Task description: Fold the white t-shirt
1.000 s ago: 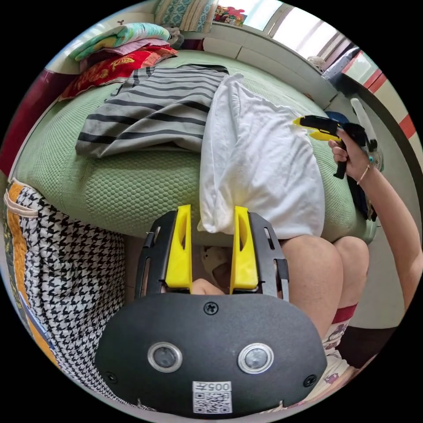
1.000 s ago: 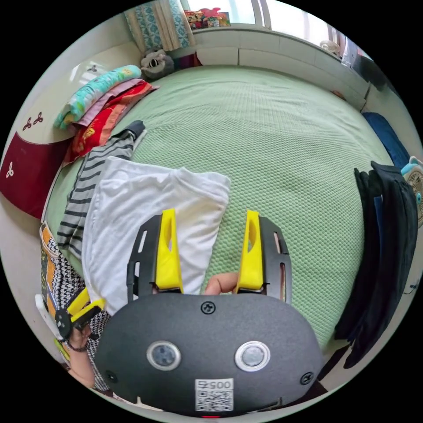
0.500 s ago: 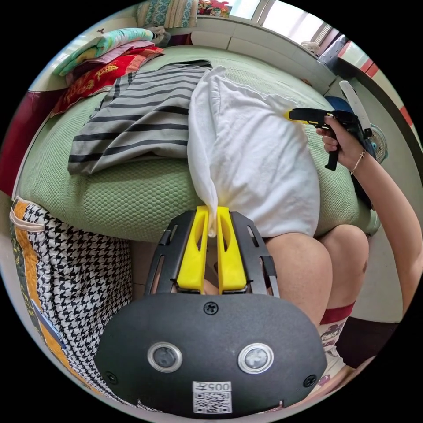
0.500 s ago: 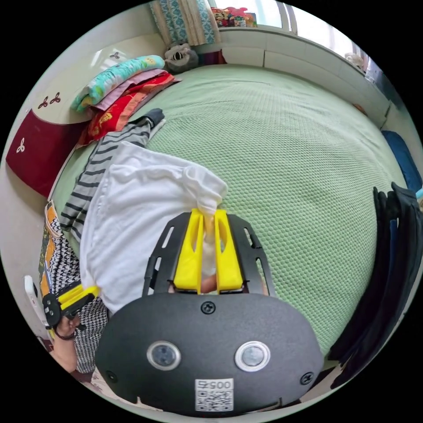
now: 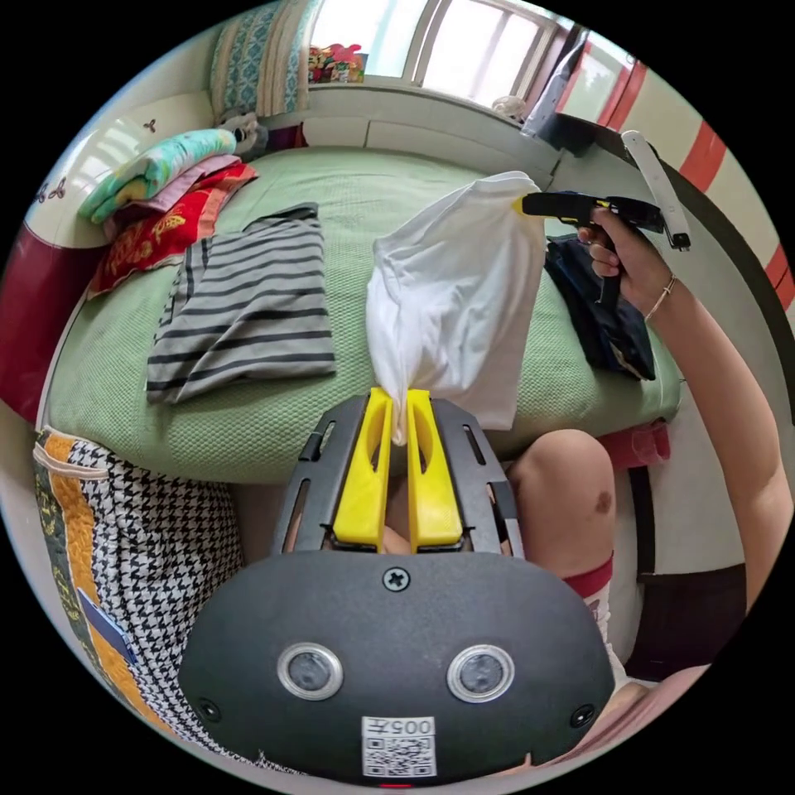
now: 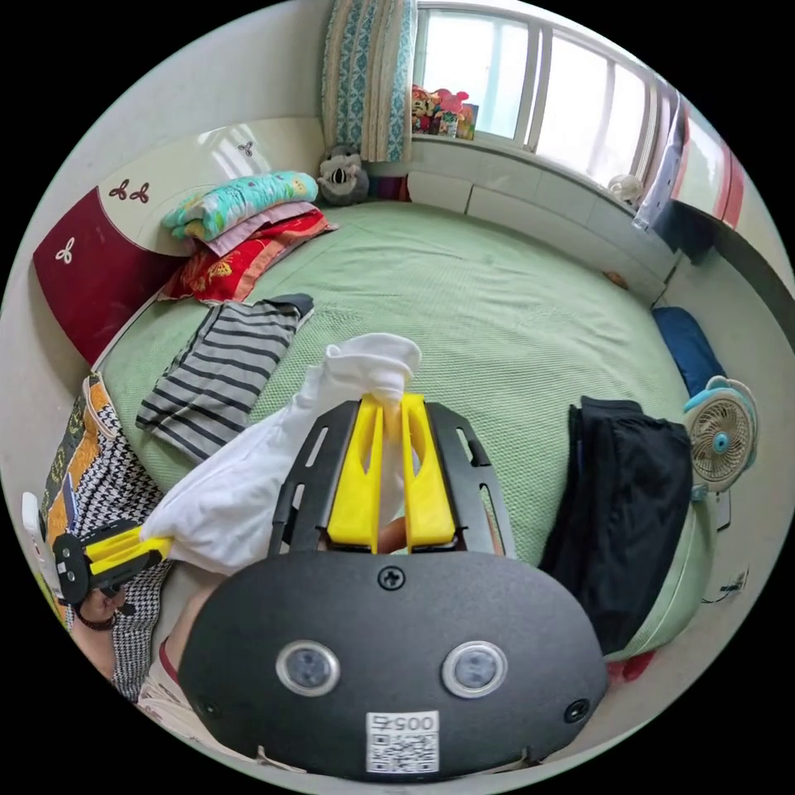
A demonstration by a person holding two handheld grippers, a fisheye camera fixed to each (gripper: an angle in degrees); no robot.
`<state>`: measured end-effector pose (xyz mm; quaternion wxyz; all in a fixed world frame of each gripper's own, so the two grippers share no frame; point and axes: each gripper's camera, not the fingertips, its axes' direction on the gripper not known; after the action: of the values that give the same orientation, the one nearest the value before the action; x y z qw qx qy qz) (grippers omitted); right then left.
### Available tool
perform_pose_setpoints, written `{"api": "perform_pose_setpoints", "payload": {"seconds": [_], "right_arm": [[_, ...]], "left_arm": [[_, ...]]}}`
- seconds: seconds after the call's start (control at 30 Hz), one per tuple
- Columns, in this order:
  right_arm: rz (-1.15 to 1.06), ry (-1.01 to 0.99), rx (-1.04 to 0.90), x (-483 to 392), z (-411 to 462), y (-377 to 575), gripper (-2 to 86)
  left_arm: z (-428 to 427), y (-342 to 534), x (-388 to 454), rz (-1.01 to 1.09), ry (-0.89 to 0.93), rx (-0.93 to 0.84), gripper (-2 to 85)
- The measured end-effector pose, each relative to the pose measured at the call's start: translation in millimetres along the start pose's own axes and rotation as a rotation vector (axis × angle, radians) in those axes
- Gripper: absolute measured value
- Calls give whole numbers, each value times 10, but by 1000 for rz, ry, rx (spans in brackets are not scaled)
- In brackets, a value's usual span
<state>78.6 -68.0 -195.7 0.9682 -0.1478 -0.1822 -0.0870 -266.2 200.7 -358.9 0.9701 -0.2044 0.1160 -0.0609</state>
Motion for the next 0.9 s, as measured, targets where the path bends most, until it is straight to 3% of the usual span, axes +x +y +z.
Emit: {"api": "perform_pose_setpoints", "payload": {"seconds": [0.47, 0.67, 0.9], "right_arm": [[56, 161, 208, 1103, -2030, 314, -4], [80, 284, 243, 1754, -2808, 309, -2], [147, 407, 146, 2669, -2876, 15, 0]], "left_arm": [[-836, -166, 1480, 200, 132, 219, 43], [-965, -478, 2222, 287, 273, 279, 43], [-562, -1020, 3084, 266, 411, 286, 43]]}}
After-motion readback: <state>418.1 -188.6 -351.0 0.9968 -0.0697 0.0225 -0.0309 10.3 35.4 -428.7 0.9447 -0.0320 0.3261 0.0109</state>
